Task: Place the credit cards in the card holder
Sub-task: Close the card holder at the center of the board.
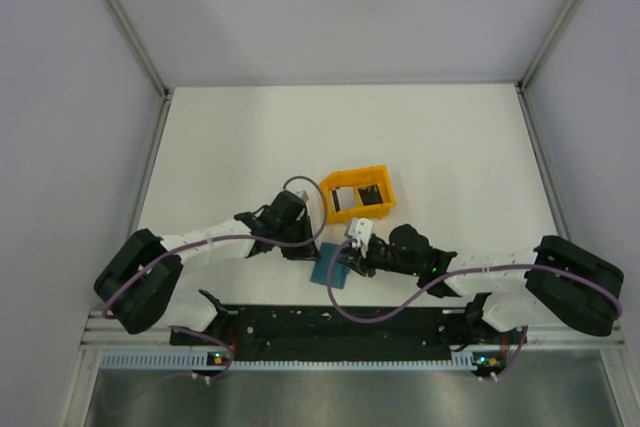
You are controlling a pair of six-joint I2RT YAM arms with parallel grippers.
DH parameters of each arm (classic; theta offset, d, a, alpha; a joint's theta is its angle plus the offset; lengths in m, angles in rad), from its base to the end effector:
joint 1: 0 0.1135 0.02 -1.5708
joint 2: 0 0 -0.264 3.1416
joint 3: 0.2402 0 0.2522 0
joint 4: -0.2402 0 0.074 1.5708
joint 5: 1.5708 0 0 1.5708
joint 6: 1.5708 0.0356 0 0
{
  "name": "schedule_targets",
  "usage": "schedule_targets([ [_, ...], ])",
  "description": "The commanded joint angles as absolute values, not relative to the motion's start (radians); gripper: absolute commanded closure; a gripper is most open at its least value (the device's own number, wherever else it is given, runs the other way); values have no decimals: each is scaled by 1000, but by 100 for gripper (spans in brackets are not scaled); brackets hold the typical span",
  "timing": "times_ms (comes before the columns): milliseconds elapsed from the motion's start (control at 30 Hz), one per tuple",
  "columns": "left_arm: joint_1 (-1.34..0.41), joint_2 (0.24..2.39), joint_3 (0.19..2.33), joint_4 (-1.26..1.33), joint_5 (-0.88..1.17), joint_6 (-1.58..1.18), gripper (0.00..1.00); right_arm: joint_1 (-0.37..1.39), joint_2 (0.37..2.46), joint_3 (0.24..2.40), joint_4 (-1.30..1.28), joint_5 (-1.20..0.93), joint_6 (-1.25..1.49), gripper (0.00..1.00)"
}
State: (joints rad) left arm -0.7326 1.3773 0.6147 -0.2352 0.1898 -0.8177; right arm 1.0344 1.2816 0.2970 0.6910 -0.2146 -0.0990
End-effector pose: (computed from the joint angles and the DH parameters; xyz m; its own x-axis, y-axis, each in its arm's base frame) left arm 0.1790 -0.1701 0.1552 -0.9619 -0.0984 -0.2551 0.0454 0.8625 -0.5040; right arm 0.1132 0.2053 0.1642 -0.0539 -0.2796 -0.9586 -0.9540 0.2979 -0.0333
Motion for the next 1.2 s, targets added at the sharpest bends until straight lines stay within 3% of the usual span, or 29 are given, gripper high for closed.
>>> schedule_targets([
  [0,-733,1355,614,-244,169,-822,81,1046,1253,311,611,-109,-68,69],
  [133,-733,1286,621,-230,190,-818,80,1045,1264,253,634,-87,-109,58],
  [267,-733,1255,627,-201,224,-804,78,1046,1298,252,656,-153,-141,55],
  [867,-738,1354,597,-103,370,-796,78,1046,1488,333,701,-253,-202,54],
  [1167,-746,1405,578,-130,339,-808,82,1045,1598,402,634,-262,-195,65],
])
